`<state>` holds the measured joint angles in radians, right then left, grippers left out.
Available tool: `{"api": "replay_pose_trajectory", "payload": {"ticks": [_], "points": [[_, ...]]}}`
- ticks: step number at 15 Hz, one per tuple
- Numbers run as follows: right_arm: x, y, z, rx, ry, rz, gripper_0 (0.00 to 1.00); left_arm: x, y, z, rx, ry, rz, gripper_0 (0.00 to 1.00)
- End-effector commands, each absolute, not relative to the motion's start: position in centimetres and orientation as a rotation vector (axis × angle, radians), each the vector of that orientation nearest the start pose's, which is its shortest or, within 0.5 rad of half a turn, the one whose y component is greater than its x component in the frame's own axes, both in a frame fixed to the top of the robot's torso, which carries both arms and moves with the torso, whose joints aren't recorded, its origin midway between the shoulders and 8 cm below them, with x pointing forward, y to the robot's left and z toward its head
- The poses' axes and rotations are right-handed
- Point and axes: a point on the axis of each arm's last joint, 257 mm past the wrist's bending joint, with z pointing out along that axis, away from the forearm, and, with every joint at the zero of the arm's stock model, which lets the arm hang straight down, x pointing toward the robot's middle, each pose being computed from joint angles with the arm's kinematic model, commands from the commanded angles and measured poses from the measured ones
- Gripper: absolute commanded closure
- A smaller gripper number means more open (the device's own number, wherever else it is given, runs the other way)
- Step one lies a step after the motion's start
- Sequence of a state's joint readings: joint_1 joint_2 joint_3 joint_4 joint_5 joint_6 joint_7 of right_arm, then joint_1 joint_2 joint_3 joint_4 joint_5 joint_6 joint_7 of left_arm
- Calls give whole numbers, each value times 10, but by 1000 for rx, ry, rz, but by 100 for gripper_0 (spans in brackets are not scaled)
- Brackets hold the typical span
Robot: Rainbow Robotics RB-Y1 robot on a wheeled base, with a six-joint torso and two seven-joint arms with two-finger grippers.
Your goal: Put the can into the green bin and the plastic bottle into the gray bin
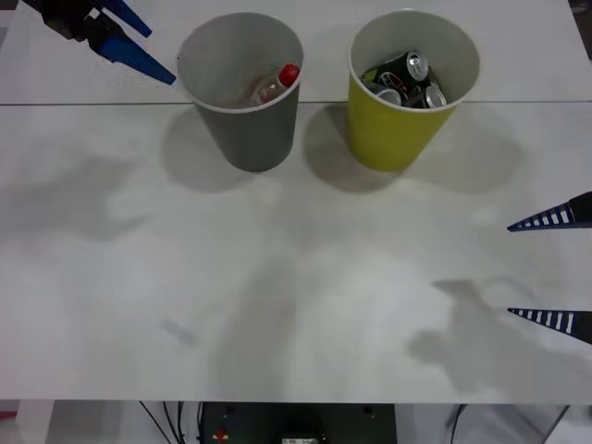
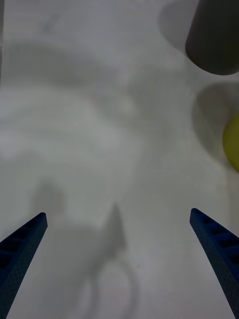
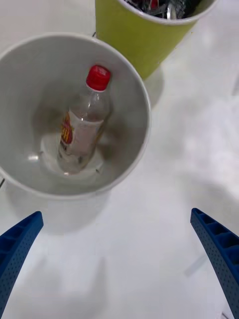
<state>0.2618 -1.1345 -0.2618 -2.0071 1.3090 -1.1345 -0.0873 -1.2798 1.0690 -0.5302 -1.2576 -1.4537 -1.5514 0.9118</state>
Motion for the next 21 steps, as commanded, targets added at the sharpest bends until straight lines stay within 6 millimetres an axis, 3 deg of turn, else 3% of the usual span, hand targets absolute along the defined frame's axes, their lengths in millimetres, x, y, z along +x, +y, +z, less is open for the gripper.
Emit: {"api": "replay_pose_trajectory", "payload": {"ticks": [1, 3, 5, 8, 16, 21], "points": [[341, -286, -167, -1634, 1596, 209, 0, 498, 227, 14, 1502, 2007, -252, 0], [341, -286, -167, -1634, 1596, 209, 0, 485, 242, 2, 1543, 1945, -236, 0], [341, -286, -167, -1634, 1596, 209, 0, 471, 261, -21, 1585, 1873, -218, 0], [341, -286, -167, -1634, 1596, 209, 0, 445, 275, -54, 1646, 1777, -169, 0], [341, -286, -167, -1634, 1596, 209, 0, 393, 291, -114, 1819, 1636, -89, 0], [341, -286, -167, -1634, 1596, 209, 0, 370, 285, -131, 1800, 1595, -94, 0]]}}
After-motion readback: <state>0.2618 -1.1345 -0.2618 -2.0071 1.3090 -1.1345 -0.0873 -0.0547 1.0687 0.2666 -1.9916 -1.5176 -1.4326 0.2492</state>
